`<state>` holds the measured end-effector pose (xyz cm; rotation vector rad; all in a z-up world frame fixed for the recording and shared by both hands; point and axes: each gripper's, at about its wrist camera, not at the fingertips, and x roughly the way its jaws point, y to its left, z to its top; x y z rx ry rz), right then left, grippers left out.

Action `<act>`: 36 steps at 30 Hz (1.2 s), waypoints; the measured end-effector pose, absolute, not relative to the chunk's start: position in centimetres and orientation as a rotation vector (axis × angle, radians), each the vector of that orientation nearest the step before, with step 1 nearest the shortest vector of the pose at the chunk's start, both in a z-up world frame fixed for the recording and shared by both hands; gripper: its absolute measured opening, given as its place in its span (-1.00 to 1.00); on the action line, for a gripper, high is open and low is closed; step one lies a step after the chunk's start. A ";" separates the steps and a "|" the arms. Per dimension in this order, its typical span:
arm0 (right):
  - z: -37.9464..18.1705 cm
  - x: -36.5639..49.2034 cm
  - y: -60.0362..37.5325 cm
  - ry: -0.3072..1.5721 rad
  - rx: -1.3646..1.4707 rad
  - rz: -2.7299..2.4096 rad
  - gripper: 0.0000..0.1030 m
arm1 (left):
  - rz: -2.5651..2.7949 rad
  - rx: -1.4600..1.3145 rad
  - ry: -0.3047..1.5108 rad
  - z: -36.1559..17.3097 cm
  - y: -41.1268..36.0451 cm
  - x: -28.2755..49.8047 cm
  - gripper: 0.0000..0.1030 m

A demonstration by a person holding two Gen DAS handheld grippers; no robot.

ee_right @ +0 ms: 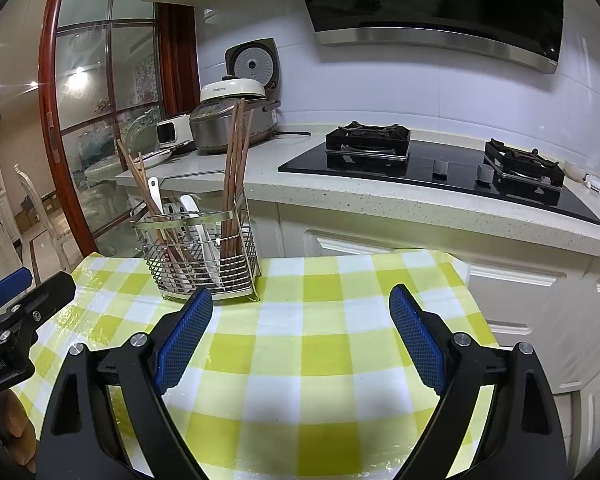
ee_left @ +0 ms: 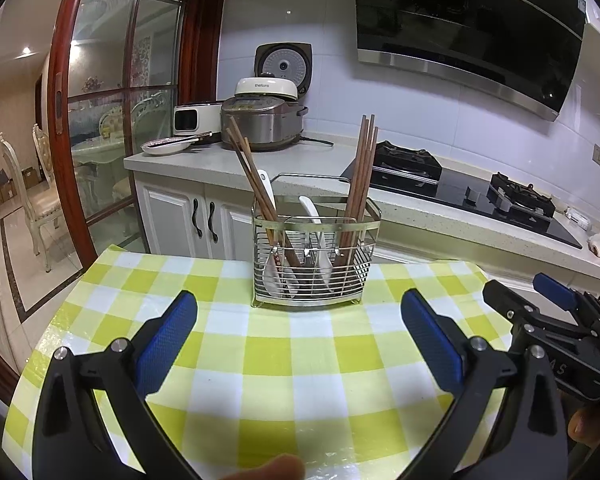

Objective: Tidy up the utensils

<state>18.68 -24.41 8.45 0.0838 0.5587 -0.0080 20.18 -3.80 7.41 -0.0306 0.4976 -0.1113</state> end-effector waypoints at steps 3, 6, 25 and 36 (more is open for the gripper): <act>8.4 18.7 -24.4 0.560 0.082 -0.006 0.64 | -0.112 -0.031 0.498 7.4 -3.9 20.2 0.92; 8.4 18.7 -24.3 0.560 0.081 -0.007 0.64 | -0.111 -0.031 0.498 7.4 -3.9 20.2 0.92; 8.3 18.7 -24.2 0.561 0.078 -0.004 0.64 | -0.111 -0.031 0.498 7.4 -3.8 20.2 0.92; 8.3 18.7 -24.2 0.561 0.078 -0.005 0.64 | -0.111 -0.032 0.497 7.4 -3.8 20.2 0.92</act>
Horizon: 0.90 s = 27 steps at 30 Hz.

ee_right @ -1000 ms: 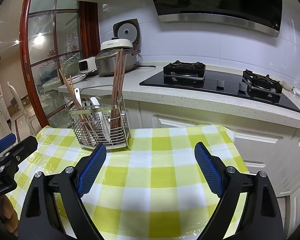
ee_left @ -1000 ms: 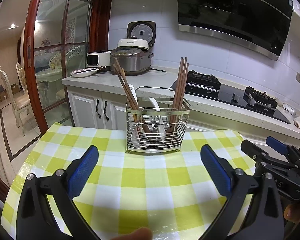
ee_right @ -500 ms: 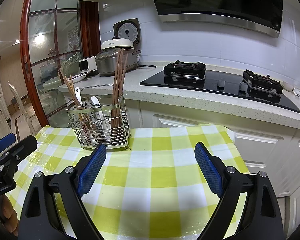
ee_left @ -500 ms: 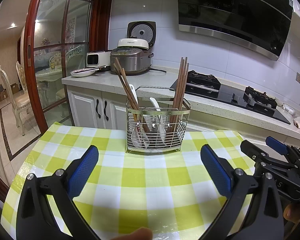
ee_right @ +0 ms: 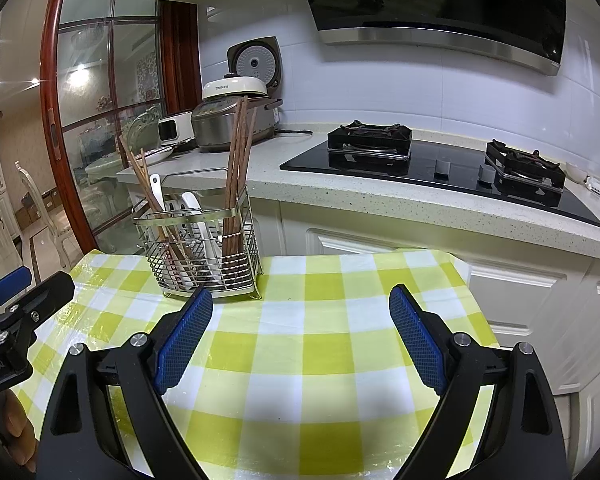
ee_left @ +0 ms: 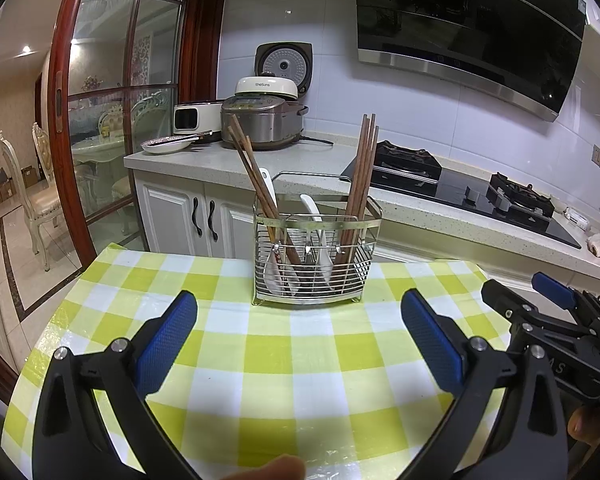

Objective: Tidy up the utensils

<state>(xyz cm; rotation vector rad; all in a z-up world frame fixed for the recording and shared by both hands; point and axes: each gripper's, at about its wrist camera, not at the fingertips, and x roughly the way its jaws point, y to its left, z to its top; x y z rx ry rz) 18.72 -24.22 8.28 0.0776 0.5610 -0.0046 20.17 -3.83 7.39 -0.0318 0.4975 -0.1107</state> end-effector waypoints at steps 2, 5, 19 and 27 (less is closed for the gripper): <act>8.3 18.7 -24.2 0.561 0.077 -0.004 0.64 | -0.111 -0.033 0.496 7.4 -3.8 20.1 0.92; 8.3 18.7 -24.2 0.561 0.078 -0.005 0.64 | -0.111 -0.032 0.497 7.3 -3.8 20.1 0.92; 8.2 18.7 -24.2 0.560 0.076 -0.005 0.64 | -0.113 -0.033 0.498 7.2 -3.8 19.9 0.92; 8.2 18.7 -24.2 0.561 0.077 -0.005 0.64 | -0.120 -0.028 0.498 7.2 -4.0 20.0 0.92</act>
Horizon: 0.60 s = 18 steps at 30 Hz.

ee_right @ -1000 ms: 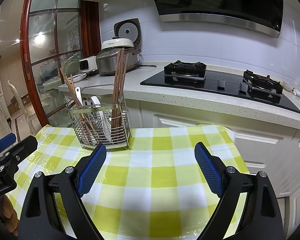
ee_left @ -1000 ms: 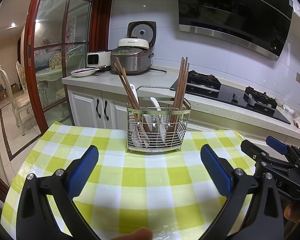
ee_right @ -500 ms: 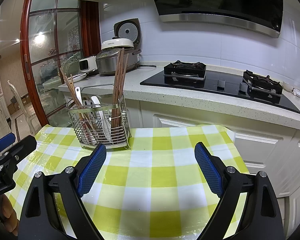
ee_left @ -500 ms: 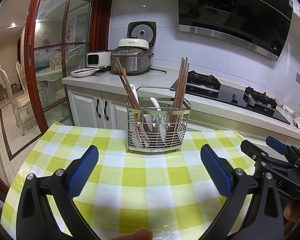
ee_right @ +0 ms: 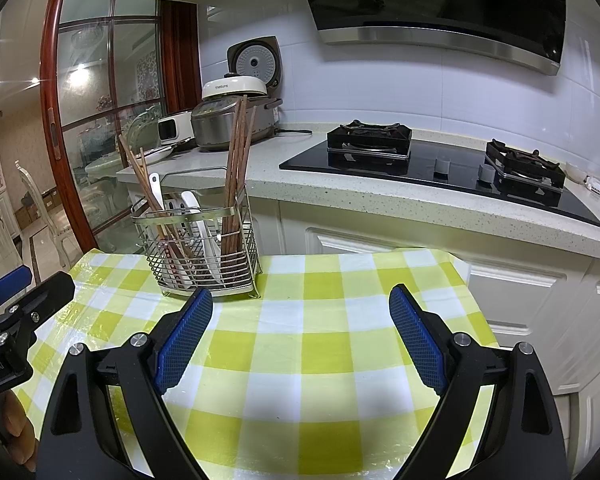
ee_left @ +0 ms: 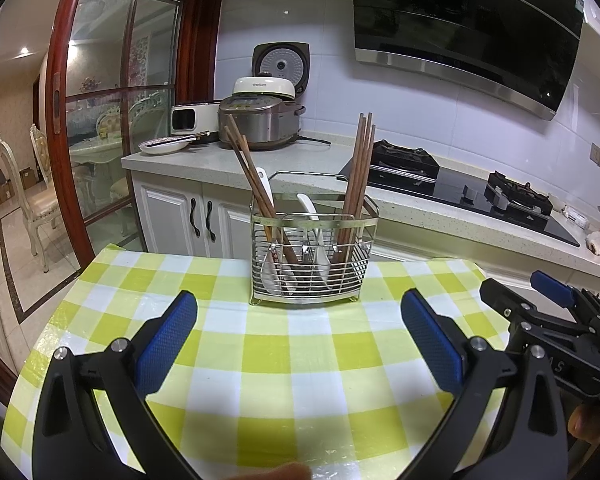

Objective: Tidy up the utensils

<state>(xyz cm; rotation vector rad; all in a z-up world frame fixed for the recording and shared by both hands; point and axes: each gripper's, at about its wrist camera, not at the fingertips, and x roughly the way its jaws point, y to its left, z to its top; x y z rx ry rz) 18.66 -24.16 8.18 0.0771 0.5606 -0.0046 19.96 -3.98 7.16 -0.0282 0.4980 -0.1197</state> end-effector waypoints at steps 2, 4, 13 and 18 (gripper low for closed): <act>8.2 18.7 -24.2 0.561 0.076 -0.004 0.64 | -0.120 -0.025 0.498 7.1 -4.1 20.0 0.92; 8.2 18.7 -24.2 0.561 0.076 -0.004 0.64 | -0.118 -0.025 0.497 7.1 -4.1 20.0 0.92; 8.0 18.5 -24.2 0.563 0.076 -0.002 0.64 | -0.078 -0.027 0.492 6.9 -3.8 19.9 0.92; 8.1 18.6 -24.1 0.562 0.075 -0.001 0.64 | -0.069 -0.024 0.492 6.8 -3.7 20.0 0.92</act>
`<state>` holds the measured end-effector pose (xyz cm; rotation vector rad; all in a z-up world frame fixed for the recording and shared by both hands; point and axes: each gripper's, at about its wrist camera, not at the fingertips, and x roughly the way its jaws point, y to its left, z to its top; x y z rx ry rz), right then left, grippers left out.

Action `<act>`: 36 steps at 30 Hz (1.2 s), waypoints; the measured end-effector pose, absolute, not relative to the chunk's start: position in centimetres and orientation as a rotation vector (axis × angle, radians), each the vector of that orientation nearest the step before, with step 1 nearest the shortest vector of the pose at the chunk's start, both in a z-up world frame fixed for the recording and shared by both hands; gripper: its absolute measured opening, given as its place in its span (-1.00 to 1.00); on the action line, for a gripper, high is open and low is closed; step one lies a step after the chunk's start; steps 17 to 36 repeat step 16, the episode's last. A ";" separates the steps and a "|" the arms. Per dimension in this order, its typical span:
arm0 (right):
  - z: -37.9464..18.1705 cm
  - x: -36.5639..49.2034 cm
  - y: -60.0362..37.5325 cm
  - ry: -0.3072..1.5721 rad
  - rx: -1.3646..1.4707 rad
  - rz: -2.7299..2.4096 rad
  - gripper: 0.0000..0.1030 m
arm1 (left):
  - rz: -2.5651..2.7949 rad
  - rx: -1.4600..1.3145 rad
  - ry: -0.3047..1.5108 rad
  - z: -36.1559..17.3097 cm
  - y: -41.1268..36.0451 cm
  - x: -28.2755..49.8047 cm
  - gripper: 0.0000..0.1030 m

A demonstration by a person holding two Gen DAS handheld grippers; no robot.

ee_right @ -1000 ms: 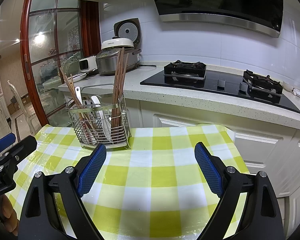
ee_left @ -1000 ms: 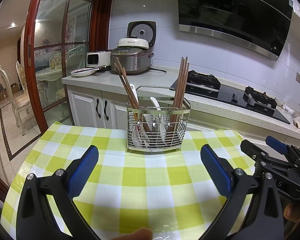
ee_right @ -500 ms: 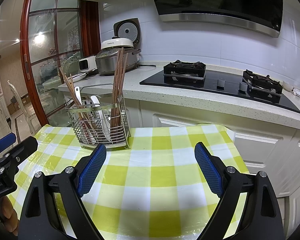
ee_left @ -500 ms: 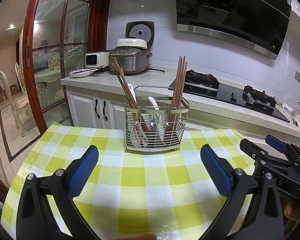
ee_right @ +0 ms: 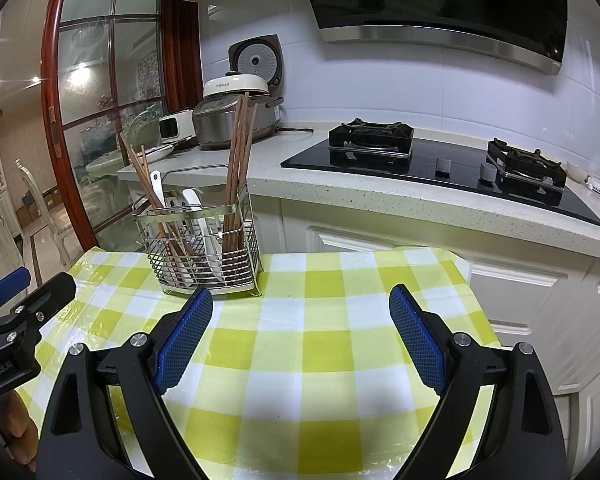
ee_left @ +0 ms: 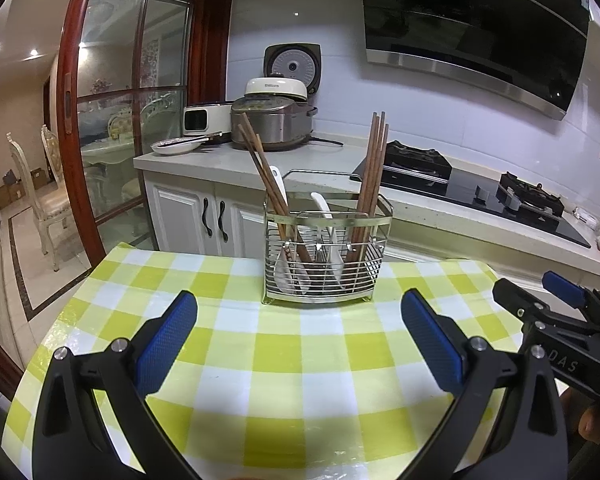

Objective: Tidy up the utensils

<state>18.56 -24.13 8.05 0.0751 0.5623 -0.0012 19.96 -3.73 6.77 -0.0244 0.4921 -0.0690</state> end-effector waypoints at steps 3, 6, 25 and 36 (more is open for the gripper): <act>7.9 18.5 -24.1 0.562 0.074 0.000 0.64 | -0.063 -0.027 0.493 6.8 -3.6 20.0 0.92; 7.9 18.4 -24.0 0.563 0.073 0.000 0.64 | -0.062 -0.030 0.489 6.8 -3.5 20.1 0.92; 7.7 18.3 -24.0 0.565 0.071 0.003 0.64 | -0.062 -0.030 0.493 6.7 -3.4 20.1 0.92; 7.7 18.3 -24.0 0.565 0.071 0.003 0.64 | -0.062 -0.030 0.493 6.7 -3.4 20.1 0.92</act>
